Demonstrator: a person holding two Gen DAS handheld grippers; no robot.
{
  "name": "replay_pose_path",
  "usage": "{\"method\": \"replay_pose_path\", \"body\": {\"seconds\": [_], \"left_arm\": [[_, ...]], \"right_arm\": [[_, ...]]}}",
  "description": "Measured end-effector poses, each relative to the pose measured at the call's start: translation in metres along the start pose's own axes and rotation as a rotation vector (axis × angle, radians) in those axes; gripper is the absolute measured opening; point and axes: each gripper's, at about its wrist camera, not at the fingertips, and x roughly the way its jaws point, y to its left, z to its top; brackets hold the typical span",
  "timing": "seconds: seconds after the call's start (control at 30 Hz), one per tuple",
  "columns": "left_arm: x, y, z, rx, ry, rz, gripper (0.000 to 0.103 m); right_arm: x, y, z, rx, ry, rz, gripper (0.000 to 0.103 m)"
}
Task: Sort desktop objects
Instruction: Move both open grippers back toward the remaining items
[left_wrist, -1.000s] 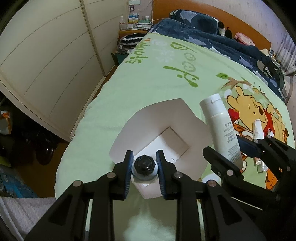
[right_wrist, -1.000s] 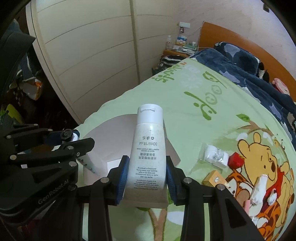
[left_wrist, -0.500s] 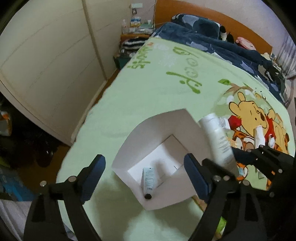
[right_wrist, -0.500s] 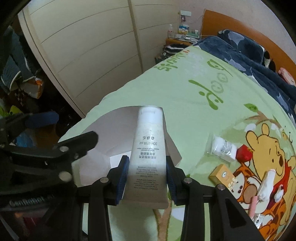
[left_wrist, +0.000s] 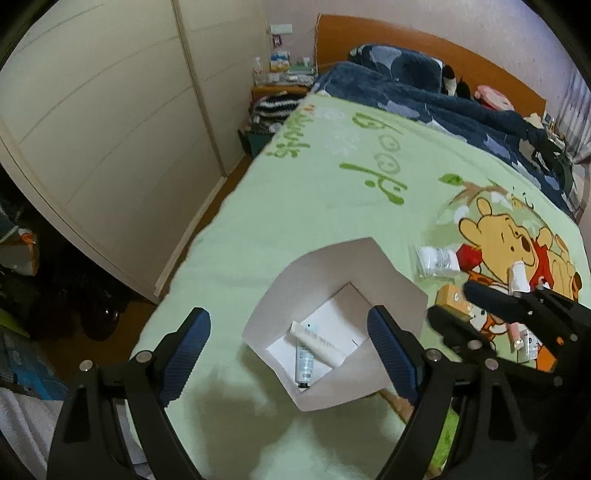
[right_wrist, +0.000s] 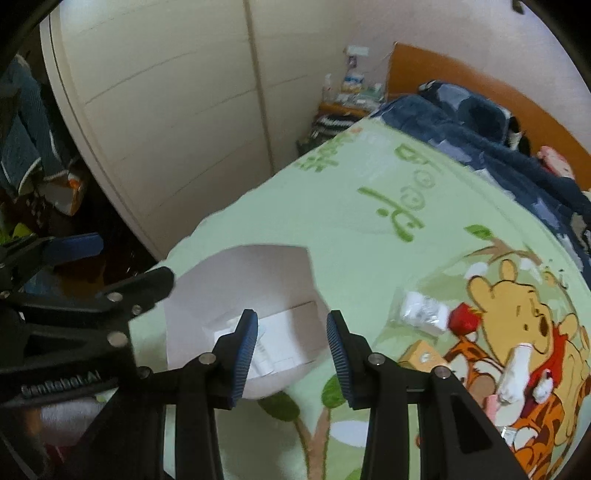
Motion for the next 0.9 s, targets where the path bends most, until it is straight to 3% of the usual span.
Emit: {"method": "replay_pose_path", "body": {"seconds": [0.23,0.63,0.9], "left_arm": [[-0.033,-0.03,-0.021,0.056,-0.012,-0.027,0.088],[-0.042,-0.12,-0.078,0.222,0.066,-0.117,0.088],[-0.051,-0.177,-0.087,0.331,0.052,-0.177,0.088]], "right_arm": [[-0.068,-0.015,-0.038,0.099,-0.085,-0.07,0.043],[-0.112,-0.067,-0.14,0.344,0.002,-0.195,0.043],[-0.135,-0.107,-0.17,0.454,-0.016,-0.269,0.043]]}}
